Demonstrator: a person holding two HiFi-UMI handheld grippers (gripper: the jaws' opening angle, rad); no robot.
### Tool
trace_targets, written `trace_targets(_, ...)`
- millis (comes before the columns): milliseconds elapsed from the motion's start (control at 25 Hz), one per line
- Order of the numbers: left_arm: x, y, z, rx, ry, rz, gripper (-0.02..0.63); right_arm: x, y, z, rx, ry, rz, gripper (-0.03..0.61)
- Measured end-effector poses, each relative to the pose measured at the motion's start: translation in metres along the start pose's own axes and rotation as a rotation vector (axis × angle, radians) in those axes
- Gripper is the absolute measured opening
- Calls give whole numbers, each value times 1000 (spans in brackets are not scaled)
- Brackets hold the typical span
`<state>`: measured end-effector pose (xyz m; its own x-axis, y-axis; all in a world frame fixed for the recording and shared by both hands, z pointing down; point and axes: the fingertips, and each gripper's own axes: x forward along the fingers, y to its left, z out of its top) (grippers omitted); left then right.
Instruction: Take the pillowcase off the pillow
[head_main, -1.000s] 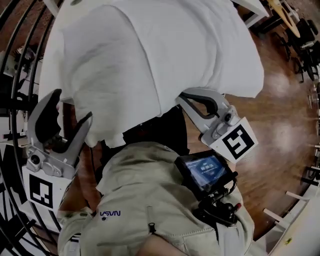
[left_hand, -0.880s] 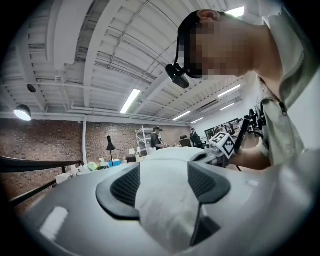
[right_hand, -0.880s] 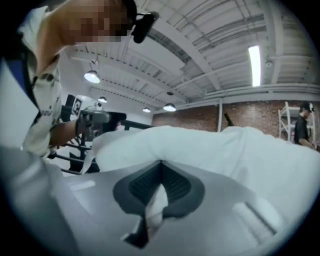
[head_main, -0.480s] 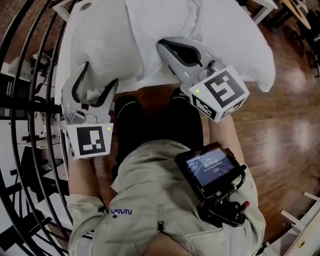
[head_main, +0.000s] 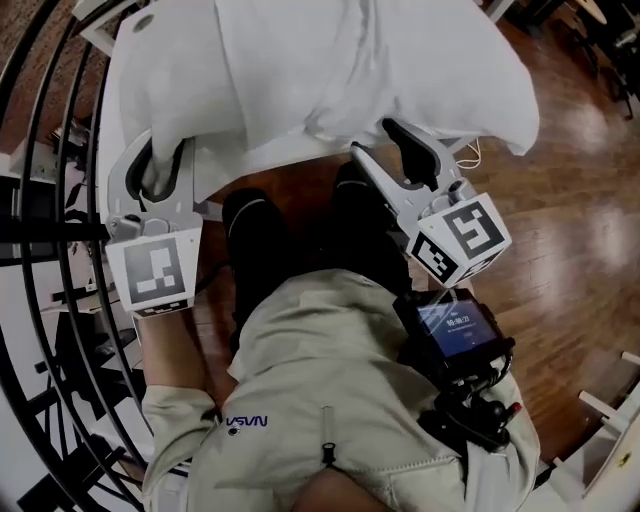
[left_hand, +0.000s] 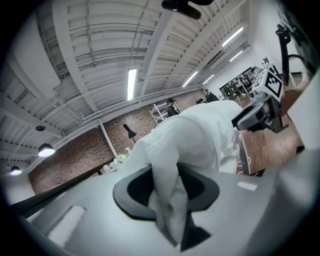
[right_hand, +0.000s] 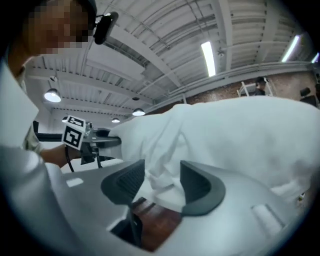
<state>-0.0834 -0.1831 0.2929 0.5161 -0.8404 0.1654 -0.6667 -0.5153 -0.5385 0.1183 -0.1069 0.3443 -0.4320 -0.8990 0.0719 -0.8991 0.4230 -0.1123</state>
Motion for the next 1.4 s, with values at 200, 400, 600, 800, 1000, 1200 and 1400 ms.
trace_targets(200, -5, -8, 23, -96, -61, 8, 94, 32, 1, -1, -40, 0, -66, 213)
trace_targets(400, -16, 2, 25, -78, -116, 24, 84, 17, -34, 6, -109, -23, -235, 6)
trace_targets(600, -29, 38, 14, -199, -139, 58, 80, -22, -74, 9, -117, -36, -358, 6)
trace_targets(800, -42, 55, 8, -262, -162, 54, 81, -46, -94, 29, -205, -50, -421, 5)
trace_targets(1000, -57, 69, -9, -371, -183, 40, 81, -66, -113, 45, -210, -70, -466, 5)
trace_targets(1200, -54, 23, -50, -481, -106, -99, 82, -64, -101, -1, -27, 69, -300, 6)
trace_targets(1400, -60, -9, -65, -433, -54, -200, 134, -76, -64, -27, -89, 234, -57, 28)
